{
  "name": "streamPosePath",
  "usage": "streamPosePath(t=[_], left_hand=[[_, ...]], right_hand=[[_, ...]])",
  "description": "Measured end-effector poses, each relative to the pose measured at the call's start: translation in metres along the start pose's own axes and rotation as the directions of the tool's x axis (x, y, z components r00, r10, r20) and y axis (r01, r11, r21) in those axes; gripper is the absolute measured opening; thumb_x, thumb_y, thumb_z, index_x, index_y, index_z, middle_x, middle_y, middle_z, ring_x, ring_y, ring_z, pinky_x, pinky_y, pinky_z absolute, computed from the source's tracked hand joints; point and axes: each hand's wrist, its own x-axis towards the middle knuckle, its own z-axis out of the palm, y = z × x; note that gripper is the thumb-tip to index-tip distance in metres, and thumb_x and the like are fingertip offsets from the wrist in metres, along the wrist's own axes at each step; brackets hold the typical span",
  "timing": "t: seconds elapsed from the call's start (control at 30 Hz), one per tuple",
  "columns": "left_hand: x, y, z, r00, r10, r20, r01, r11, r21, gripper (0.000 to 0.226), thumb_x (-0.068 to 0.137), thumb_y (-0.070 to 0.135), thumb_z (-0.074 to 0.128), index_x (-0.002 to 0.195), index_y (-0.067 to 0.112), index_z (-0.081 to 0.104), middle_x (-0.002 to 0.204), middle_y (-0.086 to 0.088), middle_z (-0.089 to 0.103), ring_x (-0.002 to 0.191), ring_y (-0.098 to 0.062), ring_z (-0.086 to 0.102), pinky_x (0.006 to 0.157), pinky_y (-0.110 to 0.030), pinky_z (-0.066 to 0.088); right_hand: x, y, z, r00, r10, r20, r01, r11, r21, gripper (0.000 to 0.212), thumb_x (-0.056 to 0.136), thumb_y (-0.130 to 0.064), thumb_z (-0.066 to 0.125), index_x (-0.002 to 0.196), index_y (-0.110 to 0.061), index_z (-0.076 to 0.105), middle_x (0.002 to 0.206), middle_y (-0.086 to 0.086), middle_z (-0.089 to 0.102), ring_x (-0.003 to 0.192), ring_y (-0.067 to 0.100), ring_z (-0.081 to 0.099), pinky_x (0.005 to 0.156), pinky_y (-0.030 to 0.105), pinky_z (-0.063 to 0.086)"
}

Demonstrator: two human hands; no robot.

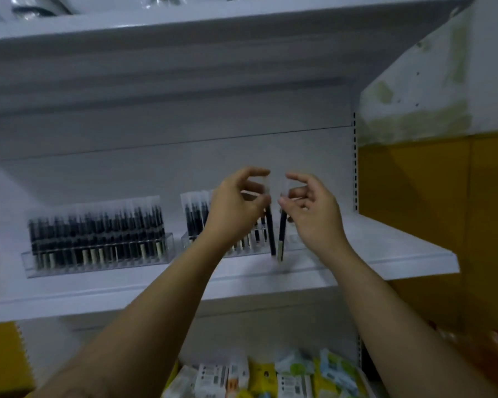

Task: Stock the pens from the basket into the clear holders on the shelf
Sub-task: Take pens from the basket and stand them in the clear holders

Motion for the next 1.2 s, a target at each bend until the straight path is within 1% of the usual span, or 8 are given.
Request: streamPosePath(t=[0.1, 0.37, 0.47, 0.63, 0.77, 0.87, 1.03, 1.2], left_hand=[[0.025, -0.006, 0.001, 0.998, 0.030, -0.047, -0.028, 0.999, 0.037, 0.032, 0.088, 0.015, 0.067, 0.112, 0.034, 0.058, 0.100, 0.003, 0.067, 0.081, -0.010, 0.069, 0.068, -0.034, 0.061], [0.065, -0.033, 0.001, 0.986, 0.125, -0.111, -0.103, 0.976, 0.190, 0.026, 0.089, 0.018, 0.067, 0.112, 0.030, 0.060, 0.097, 0.007, 0.066, 0.083, -0.002, 0.065, 0.063, -0.014, 0.055], [0.075, -0.043, 0.001, 0.987, 0.109, -0.118, -0.084, 0.977, 0.195, 0.026, 0.089, 0.017, 0.067, 0.110, 0.031, 0.060, 0.096, 0.007, 0.065, 0.082, 0.000, 0.064, 0.058, -0.009, 0.052], [0.080, -0.061, 0.008, 0.994, 0.059, -0.092, -0.032, 0.961, 0.276, 0.028, 0.088, 0.018, 0.067, 0.113, 0.029, 0.059, 0.093, 0.010, 0.064, 0.081, 0.002, 0.062, 0.061, -0.009, 0.050], [0.084, -0.065, 0.013, 0.998, 0.051, -0.022, -0.038, 0.912, 0.408, 0.024, 0.088, 0.022, 0.068, 0.111, 0.025, 0.060, 0.102, 0.008, 0.066, 0.086, -0.008, 0.062, 0.075, -0.025, 0.052], [0.088, -0.067, 0.011, 1.000, 0.026, -0.011, -0.017, 0.874, 0.486, 0.022, 0.085, 0.025, 0.069, 0.105, 0.026, 0.060, 0.104, 0.011, 0.064, 0.096, -0.014, 0.062, 0.089, -0.039, 0.051], [0.093, -0.064, 0.004, 1.000, 0.009, 0.007, -0.011, 0.867, 0.499, 0.019, 0.081, 0.023, 0.074, 0.093, 0.028, 0.060, 0.090, 0.015, 0.060, 0.096, -0.013, 0.061, 0.094, -0.044, 0.048], [0.087, -0.063, 0.003, 0.998, 0.064, -0.017, -0.040, 0.787, 0.615, 0.025, 0.085, 0.030, 0.069, 0.109, 0.025, 0.062, 0.108, 0.010, 0.067, 0.101, -0.017, 0.061, 0.101, -0.041, 0.041]], right_hand=[[0.026, 0.011, 0.003, 0.999, -0.017, -0.028, 0.017, 1.000, -0.010, 0.032, 0.087, -0.016, 0.069, 0.113, -0.031, 0.058, 0.092, -0.003, 0.061, 0.086, 0.018, 0.066, 0.077, 0.039, 0.059], [0.074, 0.045, 0.021, 0.993, -0.059, -0.103, 0.056, 0.998, -0.037, 0.029, 0.088, -0.016, 0.069, 0.110, -0.028, 0.055, 0.092, -0.004, 0.061, 0.082, 0.016, 0.065, 0.074, 0.039, 0.059], [0.089, 0.056, 0.027, 0.986, -0.055, -0.157, 0.055, 0.998, -0.008, 0.030, 0.087, -0.015, 0.069, 0.110, -0.029, 0.054, 0.092, -0.001, 0.061, 0.083, 0.020, 0.066, 0.073, 0.044, 0.059], [0.092, 0.075, 0.034, 0.987, -0.021, -0.157, 0.019, 1.000, -0.013, 0.029, 0.088, -0.013, 0.068, 0.110, -0.028, 0.055, 0.090, -0.003, 0.061, 0.082, 0.020, 0.065, 0.074, 0.043, 0.059], [0.088, 0.080, 0.036, 0.999, -0.011, -0.044, 0.007, 0.997, -0.076, 0.029, 0.087, -0.015, 0.070, 0.109, -0.028, 0.057, 0.087, -0.006, 0.060, 0.075, 0.013, 0.063, 0.069, 0.028, 0.057], [0.083, 0.073, 0.037, 0.992, -0.036, 0.122, 0.065, 0.967, -0.245, 0.036, 0.088, -0.016, 0.069, 0.120, -0.029, 0.058, 0.091, -0.008, 0.061, 0.077, 0.005, 0.061, 0.067, 0.014, 0.050], [0.084, 0.062, 0.031, 0.954, -0.059, 0.295, 0.199, 0.857, -0.475, 0.044, 0.094, -0.022, 0.059, 0.134, -0.036, 0.047, 0.103, -0.006, 0.059, 0.093, 0.013, 0.060, 0.083, 0.033, 0.051], [0.087, 0.057, 0.025, 0.948, -0.047, 0.315, 0.206, 0.844, -0.495, 0.045, 0.094, -0.022, 0.059, 0.136, -0.030, 0.049, 0.113, -0.006, 0.059, 0.102, 0.012, 0.058, 0.091, 0.037, 0.052]])
